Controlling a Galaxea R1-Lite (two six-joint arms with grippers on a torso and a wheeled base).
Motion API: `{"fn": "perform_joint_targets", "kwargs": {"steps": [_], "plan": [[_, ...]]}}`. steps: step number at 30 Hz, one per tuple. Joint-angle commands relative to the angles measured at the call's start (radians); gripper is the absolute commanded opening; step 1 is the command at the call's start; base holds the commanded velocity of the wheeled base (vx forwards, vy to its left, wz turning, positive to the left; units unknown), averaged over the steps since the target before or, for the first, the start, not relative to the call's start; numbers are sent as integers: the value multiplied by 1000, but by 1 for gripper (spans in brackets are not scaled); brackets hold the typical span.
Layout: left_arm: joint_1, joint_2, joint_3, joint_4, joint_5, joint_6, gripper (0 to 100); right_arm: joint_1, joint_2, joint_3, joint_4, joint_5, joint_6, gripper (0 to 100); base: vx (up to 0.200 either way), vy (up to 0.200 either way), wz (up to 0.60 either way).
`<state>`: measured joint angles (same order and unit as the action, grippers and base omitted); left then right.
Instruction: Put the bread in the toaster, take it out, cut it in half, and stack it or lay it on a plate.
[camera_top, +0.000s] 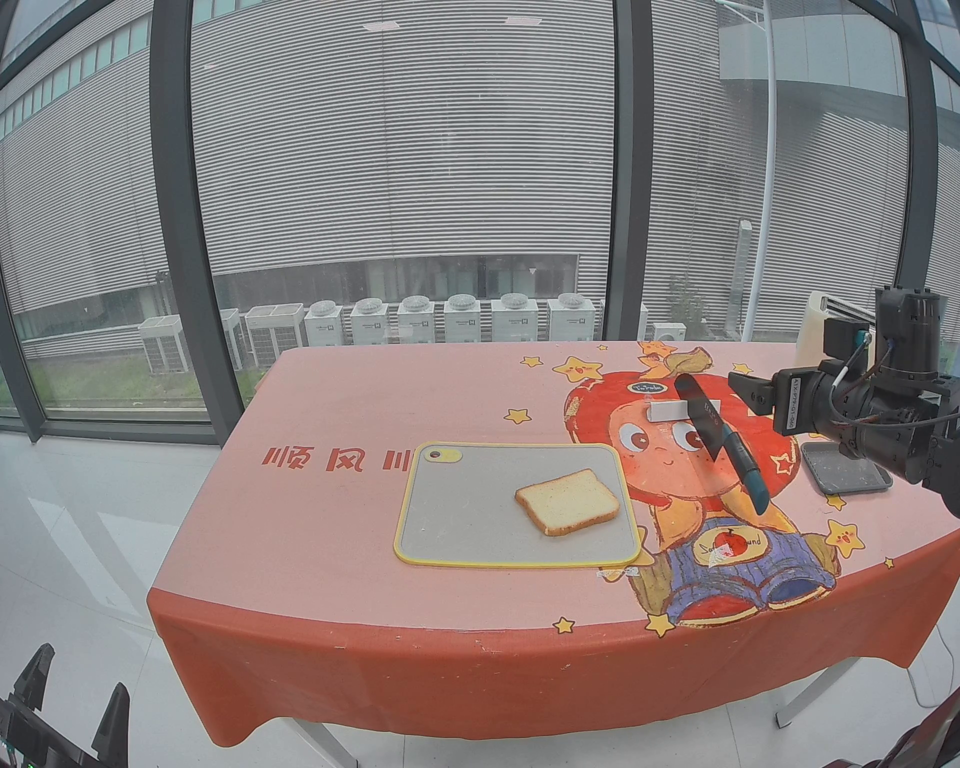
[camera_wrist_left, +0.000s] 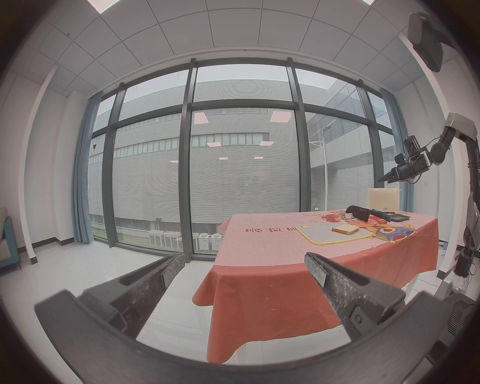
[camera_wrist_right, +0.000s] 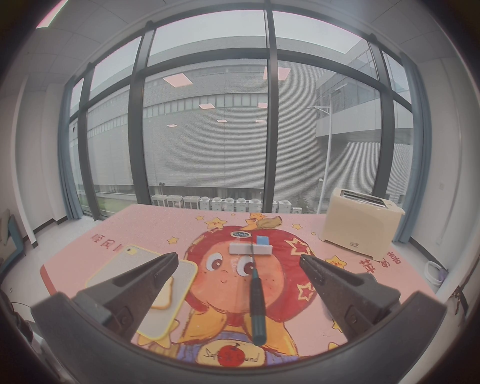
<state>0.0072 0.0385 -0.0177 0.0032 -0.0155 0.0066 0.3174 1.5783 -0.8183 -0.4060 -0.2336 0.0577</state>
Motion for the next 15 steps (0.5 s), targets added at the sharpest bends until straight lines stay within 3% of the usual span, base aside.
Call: {"fn": "perform_joint_targets", "kwargs": {"steps": [1, 9, 12, 15], "plan": [[0, 1, 18, 0, 0, 0, 100, -29, 17, 28, -10, 2, -6, 100, 0, 0, 0], [0, 1, 18, 0, 0, 1, 100, -34, 19, 33, -4, 25, -25, 100, 0, 0, 0], [0, 1, 18, 0, 0, 1, 100, -34, 29, 30, -13, 74, -32, 100, 0, 0, 0], [0, 1, 18, 0, 0, 1, 100, -34, 52, 19, -17, 96, -33, 100, 0, 0, 0]]}}
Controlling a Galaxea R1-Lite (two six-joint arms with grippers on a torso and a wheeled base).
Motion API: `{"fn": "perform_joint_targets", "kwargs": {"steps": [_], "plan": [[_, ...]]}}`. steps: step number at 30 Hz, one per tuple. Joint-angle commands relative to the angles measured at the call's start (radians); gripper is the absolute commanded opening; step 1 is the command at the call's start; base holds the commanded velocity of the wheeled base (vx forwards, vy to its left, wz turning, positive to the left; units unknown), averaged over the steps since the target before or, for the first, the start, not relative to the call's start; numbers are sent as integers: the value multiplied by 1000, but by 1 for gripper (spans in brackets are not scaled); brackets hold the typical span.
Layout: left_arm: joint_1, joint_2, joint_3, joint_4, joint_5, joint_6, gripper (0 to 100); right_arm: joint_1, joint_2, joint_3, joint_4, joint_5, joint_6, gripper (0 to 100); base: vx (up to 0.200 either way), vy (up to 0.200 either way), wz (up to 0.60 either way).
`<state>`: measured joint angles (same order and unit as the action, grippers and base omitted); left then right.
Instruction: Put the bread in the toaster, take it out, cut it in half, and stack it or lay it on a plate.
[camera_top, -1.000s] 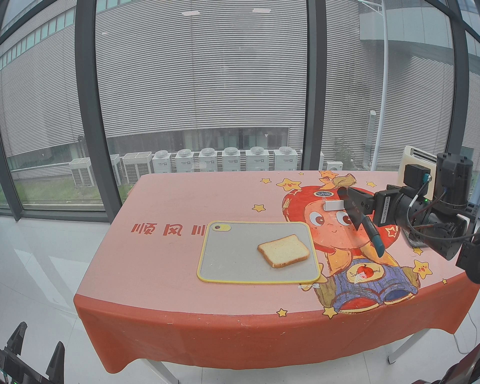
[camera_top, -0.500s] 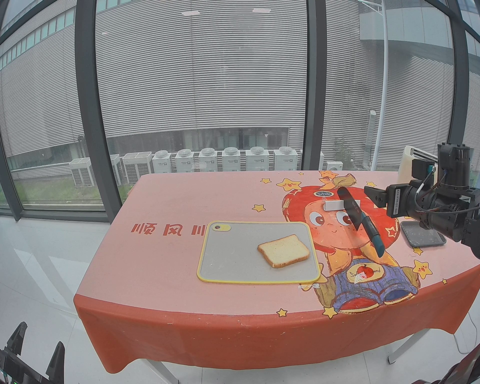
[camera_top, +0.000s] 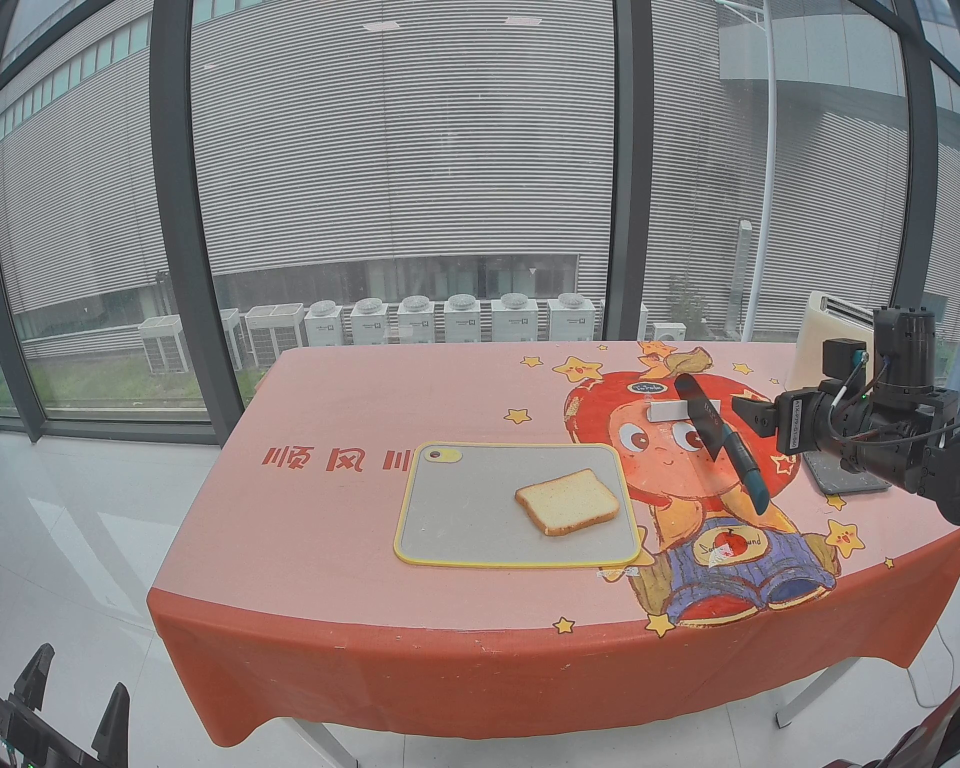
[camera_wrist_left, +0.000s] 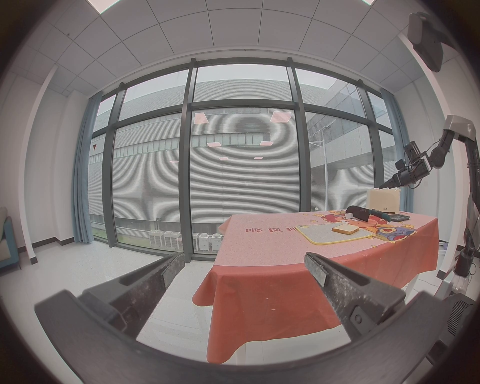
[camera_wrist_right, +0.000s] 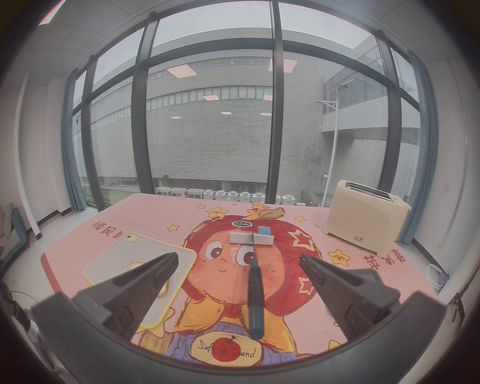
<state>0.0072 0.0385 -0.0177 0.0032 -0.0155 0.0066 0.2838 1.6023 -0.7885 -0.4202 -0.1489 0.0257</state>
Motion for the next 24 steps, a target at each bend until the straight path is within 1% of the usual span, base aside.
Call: {"fn": "perform_joint_targets", "kwargs": {"steps": [1, 8, 16, 19, 21, 24], "plan": [[0, 1, 18, 0, 0, 1, 100, -2, 36, -18, -3, 12, -3, 100, 0, 0, 0], [0, 1, 18, 0, 0, 0, 100, -22, 94, -52, -5, 19, -6, 100, 0, 0, 0], [0, 1, 18, 0, 0, 1, 100, -22, 137, -43, -5, 23, -7, 100, 0, 0, 0], [0, 1, 18, 0, 0, 1, 100, -51, 165, -51, -25, 29, -10, 100, 0, 0, 0], [0, 1, 18, 0, 0, 0, 100, -72, 185, -54, -46, 51, -26, 100, 0, 0, 0], [0, 1, 18, 0, 0, 0, 100, -94, 215, -49, -68, 71, -30, 100, 0, 0, 0]]}}
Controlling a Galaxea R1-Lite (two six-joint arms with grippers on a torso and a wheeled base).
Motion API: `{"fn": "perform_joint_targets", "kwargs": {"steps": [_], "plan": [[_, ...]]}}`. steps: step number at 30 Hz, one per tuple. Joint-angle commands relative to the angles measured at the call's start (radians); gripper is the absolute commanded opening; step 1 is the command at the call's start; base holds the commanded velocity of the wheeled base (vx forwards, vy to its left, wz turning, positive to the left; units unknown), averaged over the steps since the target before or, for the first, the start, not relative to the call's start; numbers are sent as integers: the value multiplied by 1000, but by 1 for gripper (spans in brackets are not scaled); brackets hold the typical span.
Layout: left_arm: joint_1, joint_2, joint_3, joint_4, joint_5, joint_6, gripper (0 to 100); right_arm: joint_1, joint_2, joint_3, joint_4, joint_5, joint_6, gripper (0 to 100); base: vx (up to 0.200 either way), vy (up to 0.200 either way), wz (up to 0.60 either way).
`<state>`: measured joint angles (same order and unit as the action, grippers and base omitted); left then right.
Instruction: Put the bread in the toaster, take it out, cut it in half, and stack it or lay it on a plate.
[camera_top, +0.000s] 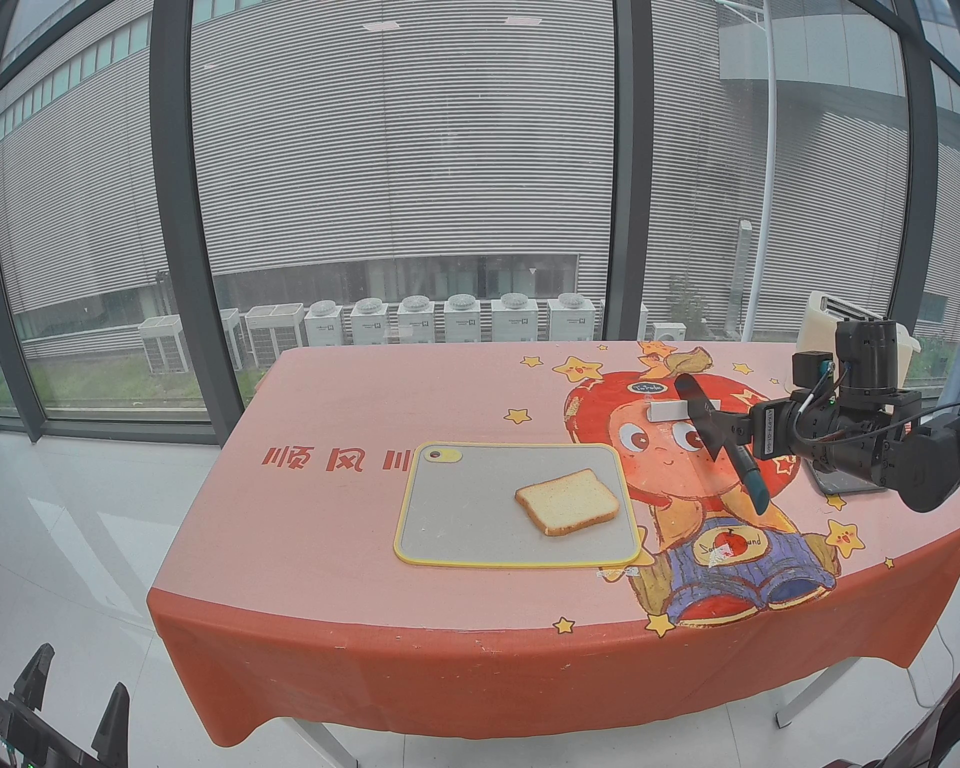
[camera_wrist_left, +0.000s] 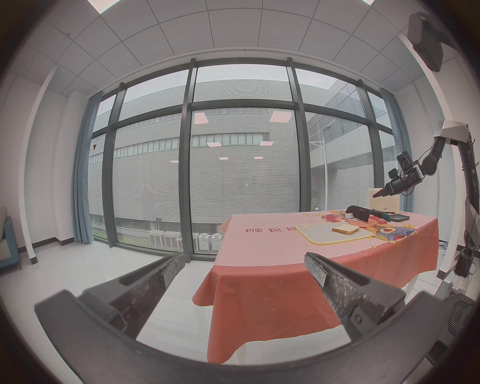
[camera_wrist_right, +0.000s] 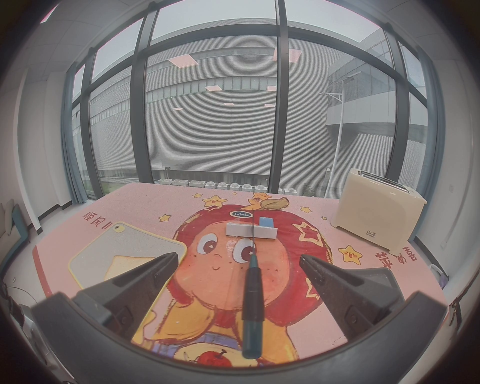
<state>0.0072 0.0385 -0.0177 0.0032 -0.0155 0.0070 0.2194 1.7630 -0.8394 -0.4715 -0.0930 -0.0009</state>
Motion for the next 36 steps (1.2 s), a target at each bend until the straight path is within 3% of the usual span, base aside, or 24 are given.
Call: {"fn": "perform_joint_targets", "kwargs": {"steps": [1, 17, 36], "plan": [[0, 1, 18, 0, 0, -1, 100, -31, 59, 3, -21, 16, -4, 100, 0, 0, 0], [0, 1, 18, 0, 0, -1, 100, -51, 188, 3, -121, 47, -16, 100, 0, 0, 0], [0, 1, 18, 0, 0, 1, 100, -64, 234, -17, -125, 47, -25, 100, 0, 0, 0]]}}
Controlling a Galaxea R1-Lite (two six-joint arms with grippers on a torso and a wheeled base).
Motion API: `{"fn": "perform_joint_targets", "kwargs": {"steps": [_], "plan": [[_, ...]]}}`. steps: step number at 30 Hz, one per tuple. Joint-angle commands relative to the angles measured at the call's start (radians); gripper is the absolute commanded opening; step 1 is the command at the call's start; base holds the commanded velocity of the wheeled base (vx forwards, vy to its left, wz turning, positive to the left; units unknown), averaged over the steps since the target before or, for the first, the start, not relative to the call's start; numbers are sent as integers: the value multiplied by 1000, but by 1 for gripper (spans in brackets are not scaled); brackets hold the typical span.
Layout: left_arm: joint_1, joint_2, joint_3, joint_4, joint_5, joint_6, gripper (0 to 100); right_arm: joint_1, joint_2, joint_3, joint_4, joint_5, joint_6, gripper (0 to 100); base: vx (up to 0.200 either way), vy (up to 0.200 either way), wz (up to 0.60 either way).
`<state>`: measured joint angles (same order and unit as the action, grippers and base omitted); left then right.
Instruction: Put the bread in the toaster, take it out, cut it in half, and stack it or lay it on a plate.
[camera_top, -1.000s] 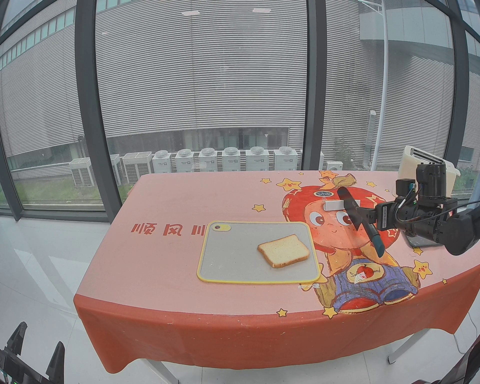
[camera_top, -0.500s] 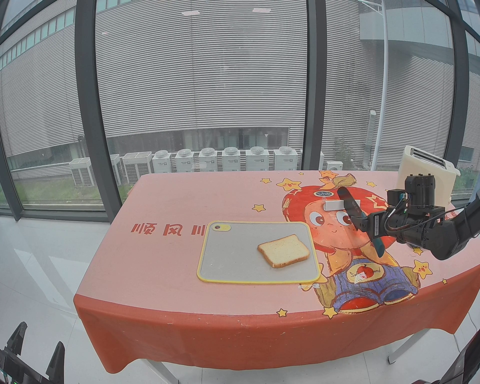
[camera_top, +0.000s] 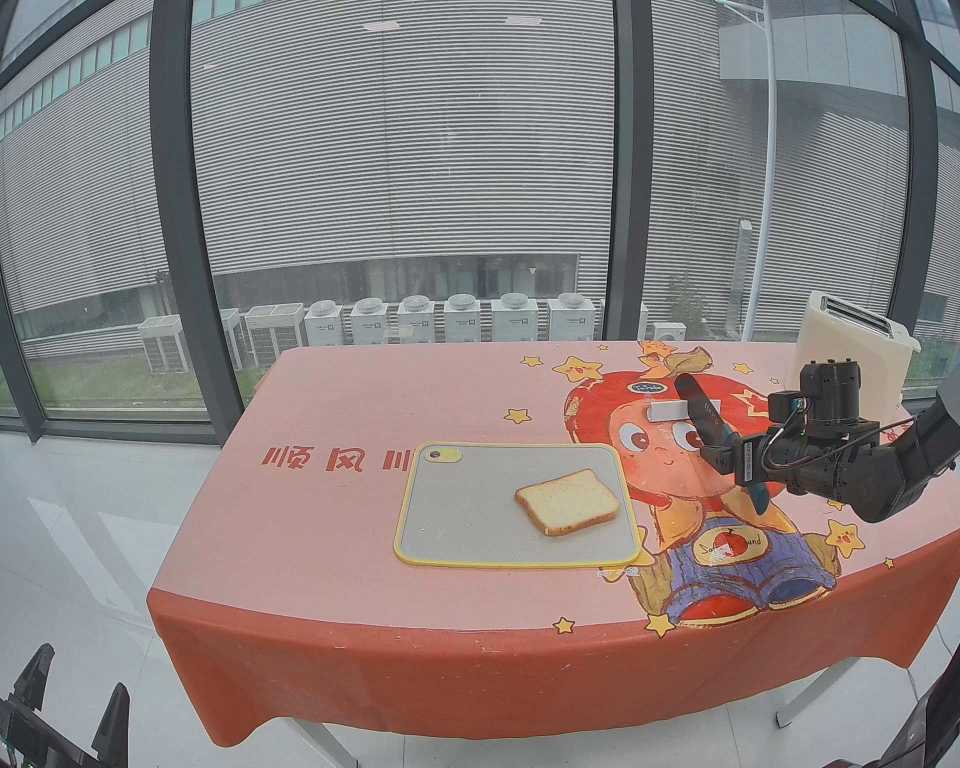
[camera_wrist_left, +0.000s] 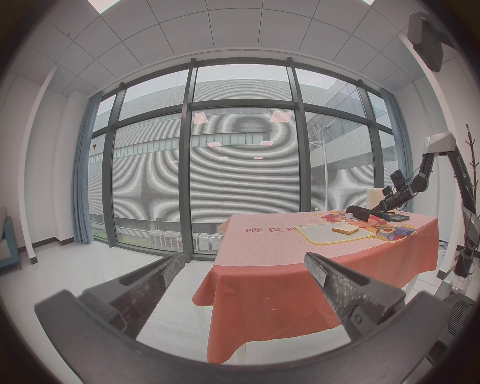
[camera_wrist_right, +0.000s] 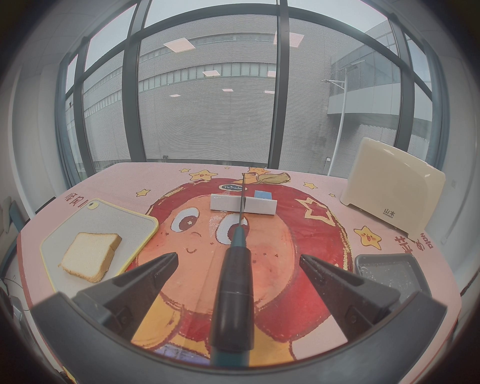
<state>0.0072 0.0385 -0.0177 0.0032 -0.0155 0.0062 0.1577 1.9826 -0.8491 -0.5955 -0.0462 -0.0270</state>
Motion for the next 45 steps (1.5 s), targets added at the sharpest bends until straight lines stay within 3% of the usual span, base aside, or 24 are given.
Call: {"fn": "perform_joint_targets", "kwargs": {"steps": [1, 33, 34, 45], "plan": [[0, 1, 18, 0, 0, 0, 100, -3, 16, -8, -1, 0, 1, 100, 0, 0, 0], [0, 1, 18, 0, 0, 0, 100, 3, 36, -5, -1, -1, 4, 100, 0, 0, 0], [0, 1, 18, 0, 0, 1, 100, 3, 36, -7, -1, -1, 6, 0, 0, 0, 0], [0, 1, 18, 0, 0, 1, 100, 8, 32, -7, -1, -1, 6, 0, 0, 0, 0]]}}
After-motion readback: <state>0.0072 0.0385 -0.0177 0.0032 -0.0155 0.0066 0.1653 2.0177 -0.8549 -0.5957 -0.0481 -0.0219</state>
